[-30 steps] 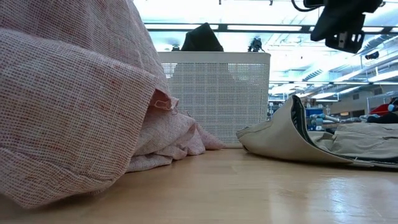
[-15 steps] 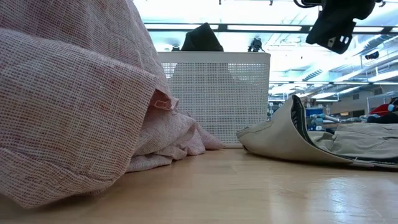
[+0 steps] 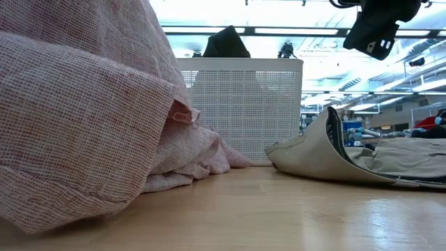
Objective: Sort clothes
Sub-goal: Put the brown shorts into the white laundry organizer
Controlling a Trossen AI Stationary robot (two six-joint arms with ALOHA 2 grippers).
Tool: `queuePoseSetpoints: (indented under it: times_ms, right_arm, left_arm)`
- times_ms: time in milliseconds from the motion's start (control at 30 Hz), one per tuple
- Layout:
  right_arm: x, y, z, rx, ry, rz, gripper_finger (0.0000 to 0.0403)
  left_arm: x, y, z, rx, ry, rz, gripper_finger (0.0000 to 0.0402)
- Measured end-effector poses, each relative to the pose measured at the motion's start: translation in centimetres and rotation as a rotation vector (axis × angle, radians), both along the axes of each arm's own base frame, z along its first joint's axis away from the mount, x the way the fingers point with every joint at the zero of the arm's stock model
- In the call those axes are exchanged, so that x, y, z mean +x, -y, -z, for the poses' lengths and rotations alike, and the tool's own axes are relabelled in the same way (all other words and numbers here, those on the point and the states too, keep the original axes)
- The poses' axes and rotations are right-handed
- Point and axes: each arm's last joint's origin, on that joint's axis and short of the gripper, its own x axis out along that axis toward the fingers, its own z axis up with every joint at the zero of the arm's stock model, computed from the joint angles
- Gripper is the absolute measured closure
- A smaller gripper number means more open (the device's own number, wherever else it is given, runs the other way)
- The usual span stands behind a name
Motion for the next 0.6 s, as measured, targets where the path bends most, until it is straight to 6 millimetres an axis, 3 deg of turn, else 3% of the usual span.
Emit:
queuePoseSetpoints:
  times_ms: [600]
  right_arm:
    - [0.33,-0.12,-0.39,0.020,0.050,0.001,0.0398]
  left_arm:
    - [0.00,0.00,0.00,0.000,0.000,0.000,0.0296]
